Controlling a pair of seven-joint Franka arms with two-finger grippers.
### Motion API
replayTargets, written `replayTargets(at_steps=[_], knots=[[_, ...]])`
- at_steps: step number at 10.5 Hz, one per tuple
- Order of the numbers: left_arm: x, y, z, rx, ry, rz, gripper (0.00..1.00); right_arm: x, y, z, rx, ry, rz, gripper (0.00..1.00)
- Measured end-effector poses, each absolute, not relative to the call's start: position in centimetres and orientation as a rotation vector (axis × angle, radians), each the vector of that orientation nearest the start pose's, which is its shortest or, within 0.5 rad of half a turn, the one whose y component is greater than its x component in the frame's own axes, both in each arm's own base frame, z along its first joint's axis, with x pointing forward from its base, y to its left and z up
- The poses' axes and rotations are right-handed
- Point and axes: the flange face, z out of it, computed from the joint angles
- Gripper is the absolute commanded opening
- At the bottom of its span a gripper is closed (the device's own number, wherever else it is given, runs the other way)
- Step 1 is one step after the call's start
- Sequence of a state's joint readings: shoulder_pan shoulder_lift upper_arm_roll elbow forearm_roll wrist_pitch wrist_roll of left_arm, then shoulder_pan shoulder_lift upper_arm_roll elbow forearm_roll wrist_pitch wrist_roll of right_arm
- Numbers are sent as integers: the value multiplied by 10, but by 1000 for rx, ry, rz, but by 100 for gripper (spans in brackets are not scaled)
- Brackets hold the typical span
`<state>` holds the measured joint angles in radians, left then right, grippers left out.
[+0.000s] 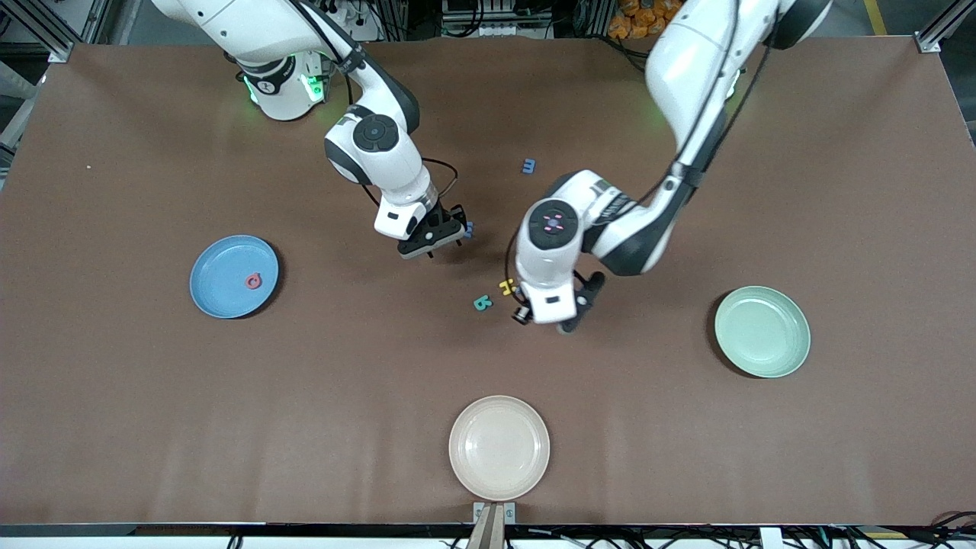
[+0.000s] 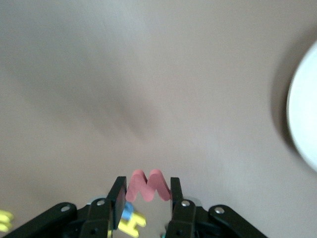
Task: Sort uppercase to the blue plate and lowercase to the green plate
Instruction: 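Drop the M onto the green plate while the right gripper grasps blue N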
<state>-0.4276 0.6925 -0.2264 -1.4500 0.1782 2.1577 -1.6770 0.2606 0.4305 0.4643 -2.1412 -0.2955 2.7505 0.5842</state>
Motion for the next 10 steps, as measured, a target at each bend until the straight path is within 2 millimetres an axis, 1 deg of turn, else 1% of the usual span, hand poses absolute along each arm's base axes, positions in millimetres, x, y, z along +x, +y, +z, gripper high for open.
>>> replayTargets(at_steps=[1, 2, 3, 5, 7, 8, 9, 10], knots=[[613, -361, 299, -2790, -1497, -5, 0, 435, 401, 238, -2908, -484, -234, 67], [627, -303, 304, -2779, -1478, 44, 0, 431, 404, 232, -2911, -460, -214, 67], [634, -253, 302, -2765, -1441, 105, 0, 429, 405, 226, -2911, -436, -200, 67], [642, -168, 286, -2741, -1353, 229, 0, 418, 412, 217, -2906, -396, -174, 66], [646, -89, 277, -2730, -1294, 332, 0, 404, 414, 205, -2918, -382, -133, 66], [647, -54, 276, -2736, -1265, 376, 0, 400, 415, 199, -2923, -372, -112, 64], [646, -27, 275, -2747, -1238, 410, 0, 395, 417, 193, -2927, -369, -93, 64], [644, -4, 275, -2761, -1210, 436, 0, 390, 419, 189, -2927, -371, -79, 63]])
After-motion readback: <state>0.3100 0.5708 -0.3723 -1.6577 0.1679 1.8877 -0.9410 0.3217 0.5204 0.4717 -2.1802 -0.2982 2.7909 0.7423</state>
